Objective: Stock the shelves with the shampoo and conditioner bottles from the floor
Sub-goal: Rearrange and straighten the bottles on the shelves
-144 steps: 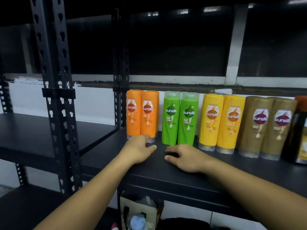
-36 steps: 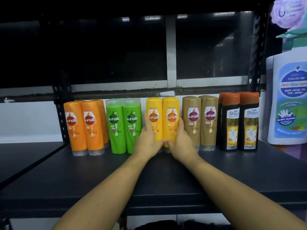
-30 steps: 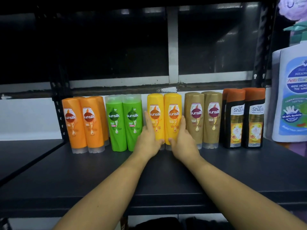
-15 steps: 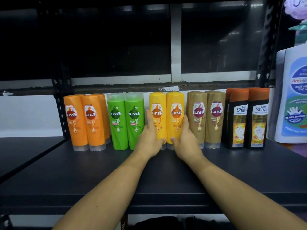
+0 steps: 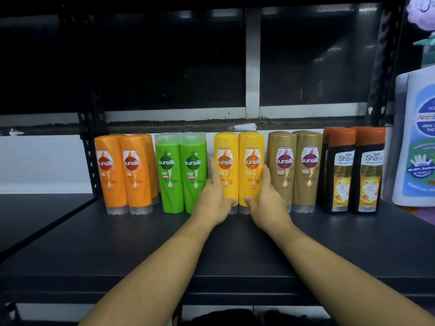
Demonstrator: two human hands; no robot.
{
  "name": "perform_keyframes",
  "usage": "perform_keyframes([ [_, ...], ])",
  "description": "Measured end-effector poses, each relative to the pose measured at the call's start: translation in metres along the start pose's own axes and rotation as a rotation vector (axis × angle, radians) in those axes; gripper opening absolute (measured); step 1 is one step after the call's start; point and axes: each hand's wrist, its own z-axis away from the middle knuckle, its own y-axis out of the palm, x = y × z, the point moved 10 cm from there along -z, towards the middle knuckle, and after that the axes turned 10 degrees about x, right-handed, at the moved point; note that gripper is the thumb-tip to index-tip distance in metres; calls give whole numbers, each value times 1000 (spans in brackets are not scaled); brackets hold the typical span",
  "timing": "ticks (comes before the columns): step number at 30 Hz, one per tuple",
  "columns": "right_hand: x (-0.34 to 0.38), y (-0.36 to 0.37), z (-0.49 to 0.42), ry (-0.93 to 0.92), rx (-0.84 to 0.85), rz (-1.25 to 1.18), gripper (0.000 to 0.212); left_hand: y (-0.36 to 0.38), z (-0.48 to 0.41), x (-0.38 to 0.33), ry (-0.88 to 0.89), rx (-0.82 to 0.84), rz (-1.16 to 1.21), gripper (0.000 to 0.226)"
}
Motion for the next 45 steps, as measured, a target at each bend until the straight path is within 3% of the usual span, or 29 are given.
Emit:
perform_keyframes([
  [45, 5, -3, 4, -28, -46, 60, 93, 1, 8, -3, -104, 35, -107, 127],
])
